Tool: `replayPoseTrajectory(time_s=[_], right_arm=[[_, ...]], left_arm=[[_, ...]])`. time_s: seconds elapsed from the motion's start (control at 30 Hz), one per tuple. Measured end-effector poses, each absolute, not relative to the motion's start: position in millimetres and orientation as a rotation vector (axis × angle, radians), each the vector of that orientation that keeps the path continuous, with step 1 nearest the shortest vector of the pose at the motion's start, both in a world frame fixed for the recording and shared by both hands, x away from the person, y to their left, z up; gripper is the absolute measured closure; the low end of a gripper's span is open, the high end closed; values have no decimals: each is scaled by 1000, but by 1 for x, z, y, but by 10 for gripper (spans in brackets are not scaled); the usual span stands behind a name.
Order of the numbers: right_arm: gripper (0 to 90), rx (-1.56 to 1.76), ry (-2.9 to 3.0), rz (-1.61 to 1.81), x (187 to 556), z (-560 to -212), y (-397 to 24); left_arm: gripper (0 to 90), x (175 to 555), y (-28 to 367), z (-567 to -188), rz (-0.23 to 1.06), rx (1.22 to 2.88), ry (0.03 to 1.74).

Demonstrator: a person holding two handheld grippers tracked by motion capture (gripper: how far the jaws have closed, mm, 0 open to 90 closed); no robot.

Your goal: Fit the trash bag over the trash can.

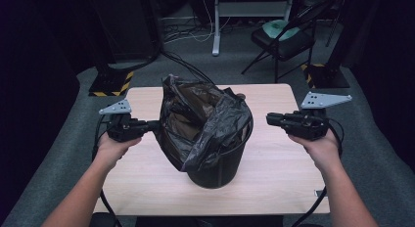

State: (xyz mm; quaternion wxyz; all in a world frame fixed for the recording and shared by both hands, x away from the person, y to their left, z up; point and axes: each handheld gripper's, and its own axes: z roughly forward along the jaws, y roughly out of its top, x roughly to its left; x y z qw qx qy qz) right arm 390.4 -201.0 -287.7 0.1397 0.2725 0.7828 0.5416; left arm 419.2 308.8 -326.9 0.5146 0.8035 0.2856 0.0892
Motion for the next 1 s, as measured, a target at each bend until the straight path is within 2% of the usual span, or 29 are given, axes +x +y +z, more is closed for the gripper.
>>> replayPoseTrajectory(time_s=[0.13,0.3,0.5,0.73,0.8,0.87,0.97,1.0], right_arm=[[658,773,2255,1595,389,-276,-199],[534,734,2258,1574,391,-259,-182],[481,701,2293,1544,406,-244,-158],[459,641,2356,1509,420,-230,-131],[466,628,2375,1498,422,-229,-125],[517,608,2395,1474,423,-229,-119],[686,562,2400,1469,420,-228,-116],[774,545,2396,1468,418,-228,-117]], left_arm=[[863,416,306,-321,228,1932,660],[861,416,304,-319,233,1940,653],[861,417,304,-319,226,1937,652],[861,417,301,-320,219,1945,640],[861,417,301,-320,218,1947,638],[861,417,300,-320,220,1950,636],[861,416,301,-321,219,1951,634],[861,416,301,-321,219,1951,634]])
